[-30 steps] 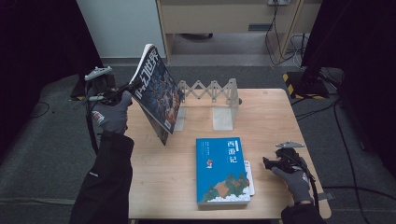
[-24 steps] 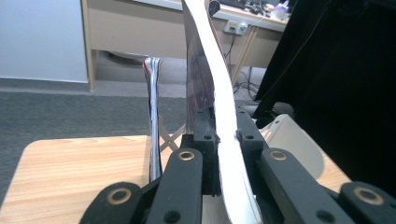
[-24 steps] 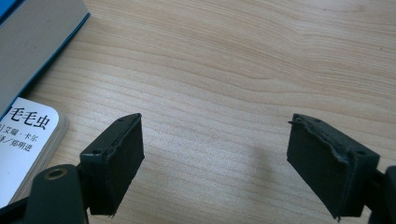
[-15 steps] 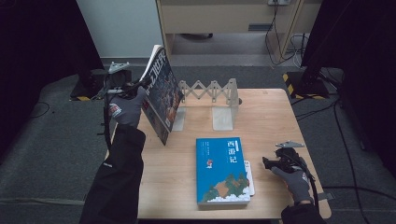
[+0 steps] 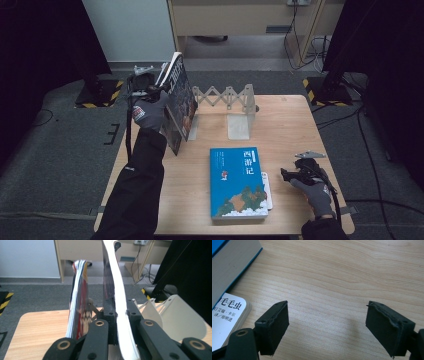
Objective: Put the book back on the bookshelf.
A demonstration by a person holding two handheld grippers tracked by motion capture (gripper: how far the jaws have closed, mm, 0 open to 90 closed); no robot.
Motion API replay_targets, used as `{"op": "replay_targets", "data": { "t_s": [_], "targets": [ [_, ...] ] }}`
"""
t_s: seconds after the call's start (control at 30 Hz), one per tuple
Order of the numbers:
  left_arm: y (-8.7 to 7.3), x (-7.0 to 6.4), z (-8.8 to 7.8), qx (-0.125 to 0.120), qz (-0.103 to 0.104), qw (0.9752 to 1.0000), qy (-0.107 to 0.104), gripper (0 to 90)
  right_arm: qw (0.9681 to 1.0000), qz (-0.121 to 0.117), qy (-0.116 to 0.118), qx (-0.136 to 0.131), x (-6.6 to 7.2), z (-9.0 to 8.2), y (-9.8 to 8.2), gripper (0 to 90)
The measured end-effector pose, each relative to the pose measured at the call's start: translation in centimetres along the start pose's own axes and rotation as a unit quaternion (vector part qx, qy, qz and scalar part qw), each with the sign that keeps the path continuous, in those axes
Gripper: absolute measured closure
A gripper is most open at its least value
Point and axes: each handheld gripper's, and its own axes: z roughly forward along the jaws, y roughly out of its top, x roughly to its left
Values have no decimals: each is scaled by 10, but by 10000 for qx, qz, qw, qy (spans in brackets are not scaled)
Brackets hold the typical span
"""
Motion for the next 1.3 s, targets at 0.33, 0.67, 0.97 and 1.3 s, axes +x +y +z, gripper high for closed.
{"op": "replay_targets", "data": {
  "t_s": [0.33,0.67,0.97,1.3],
  "targets": [
    [-10,-8,18,168,203,9991,345,821,10000,6,16,0,0,0,0,188],
    [-12,-7,18,125,267,9975,641,820,10000,4,28,-2,1,0,0,188],
    [-17,-7,21,152,327,9962,795,819,10000,21,21,1,1,0,0,188],
    [-22,-15,25,183,662,9931,951,814,10000,4,43,-7,1,0,0,188]
  ]
}}
